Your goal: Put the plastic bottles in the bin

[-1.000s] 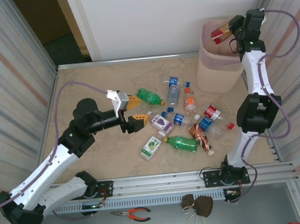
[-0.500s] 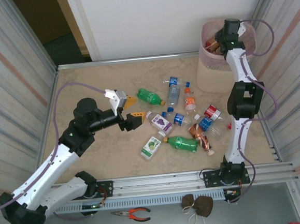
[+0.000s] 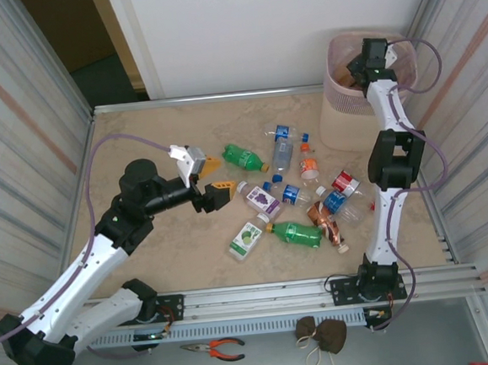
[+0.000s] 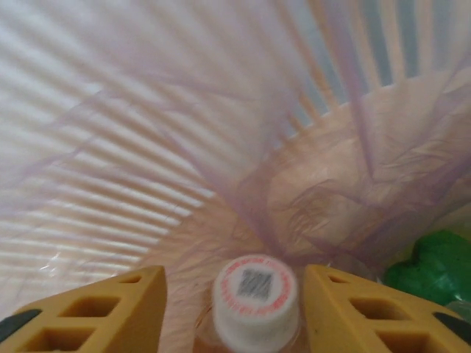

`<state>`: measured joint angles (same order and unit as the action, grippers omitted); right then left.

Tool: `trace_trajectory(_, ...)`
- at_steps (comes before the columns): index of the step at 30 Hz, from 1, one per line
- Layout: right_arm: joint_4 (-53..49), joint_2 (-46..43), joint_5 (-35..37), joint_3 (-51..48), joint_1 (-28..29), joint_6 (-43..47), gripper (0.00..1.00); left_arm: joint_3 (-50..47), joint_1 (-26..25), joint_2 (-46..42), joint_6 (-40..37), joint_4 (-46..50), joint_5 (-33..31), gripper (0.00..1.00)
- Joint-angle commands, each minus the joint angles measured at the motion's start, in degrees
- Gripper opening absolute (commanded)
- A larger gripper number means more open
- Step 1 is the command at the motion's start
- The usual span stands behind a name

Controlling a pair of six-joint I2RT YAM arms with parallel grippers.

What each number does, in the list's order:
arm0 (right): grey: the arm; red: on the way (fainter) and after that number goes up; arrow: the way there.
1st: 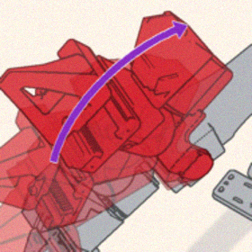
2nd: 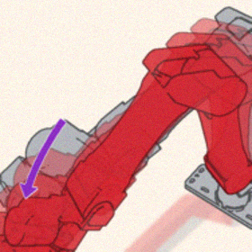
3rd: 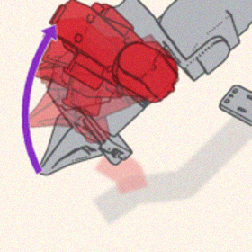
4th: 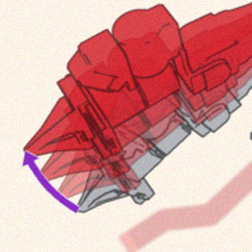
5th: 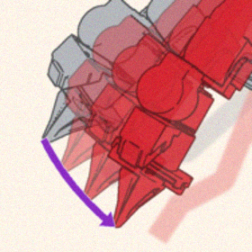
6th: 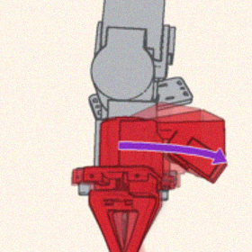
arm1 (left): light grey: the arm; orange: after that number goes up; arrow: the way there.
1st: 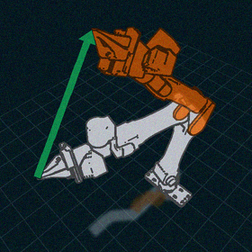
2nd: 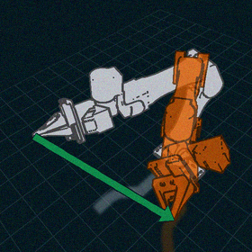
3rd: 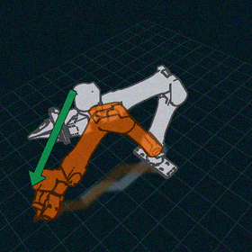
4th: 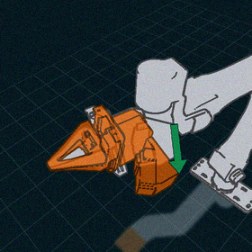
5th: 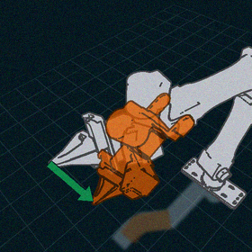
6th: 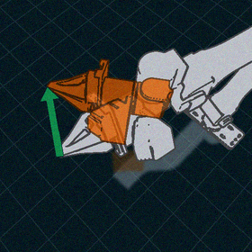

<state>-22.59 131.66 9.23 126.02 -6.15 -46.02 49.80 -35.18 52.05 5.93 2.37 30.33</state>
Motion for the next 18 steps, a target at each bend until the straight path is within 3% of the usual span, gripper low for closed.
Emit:
trace_trajectory(1, -1.32, -3.8, 0.87, 2.21, -0.85, 0.81, 0.57, 1.52, 0.61, -1.02, -1.73, 1.94, -0.34, 0.82)
trace_trajectory(6, -2.65, -8.71, 3.2, 2.12, -0.88, 4.41, 0.65, 2.38, 0.67, -0.49, -2.9, 2.88, -0.29, 0.83)
trace_trajectory(18, -1.83, -24.36, 0.36, -6.46, -1.19, 10.49, 0.67, 6.49, 1.11, 5.25, -4.8, 6.94, 0.02, 0.81)
